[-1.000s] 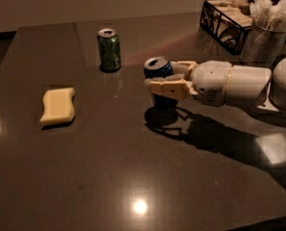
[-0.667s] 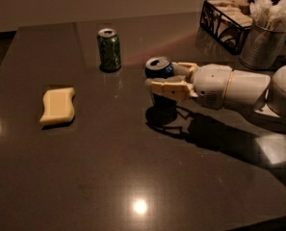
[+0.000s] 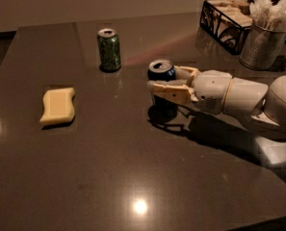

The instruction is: Place pepsi can upright

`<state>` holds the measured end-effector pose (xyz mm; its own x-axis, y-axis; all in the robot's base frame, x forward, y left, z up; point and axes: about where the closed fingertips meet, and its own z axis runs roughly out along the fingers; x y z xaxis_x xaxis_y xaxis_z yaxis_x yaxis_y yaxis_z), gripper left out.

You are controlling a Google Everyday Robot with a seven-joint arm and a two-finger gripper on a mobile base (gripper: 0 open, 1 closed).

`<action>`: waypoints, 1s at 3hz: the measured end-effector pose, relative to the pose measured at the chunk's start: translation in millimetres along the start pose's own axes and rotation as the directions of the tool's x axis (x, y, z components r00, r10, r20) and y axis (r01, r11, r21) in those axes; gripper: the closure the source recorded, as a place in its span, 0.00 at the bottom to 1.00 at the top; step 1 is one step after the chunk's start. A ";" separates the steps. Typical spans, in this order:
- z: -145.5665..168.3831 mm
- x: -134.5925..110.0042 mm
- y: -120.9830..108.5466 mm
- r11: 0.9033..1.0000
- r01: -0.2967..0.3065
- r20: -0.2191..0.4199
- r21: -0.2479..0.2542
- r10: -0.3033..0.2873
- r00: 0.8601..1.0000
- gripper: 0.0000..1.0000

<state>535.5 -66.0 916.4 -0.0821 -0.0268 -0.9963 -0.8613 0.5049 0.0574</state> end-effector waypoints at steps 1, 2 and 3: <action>-2.9 7.1 -3.8 0.999 -0.025 0.013 0.020 0.025 1.000 0.58; -3.7 7.9 -6.1 0.999 -0.035 0.032 0.027 0.034 0.999 0.35; -1.6 6.9 -4.2 0.999 -0.032 0.030 0.022 0.032 0.999 0.12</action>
Offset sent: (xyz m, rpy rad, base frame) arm 0.0054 -0.0148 -0.0109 0.0699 0.0131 -0.0531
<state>537.8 -69.7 909.3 -0.0941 0.0153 -0.9954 -0.8470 0.5243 0.0882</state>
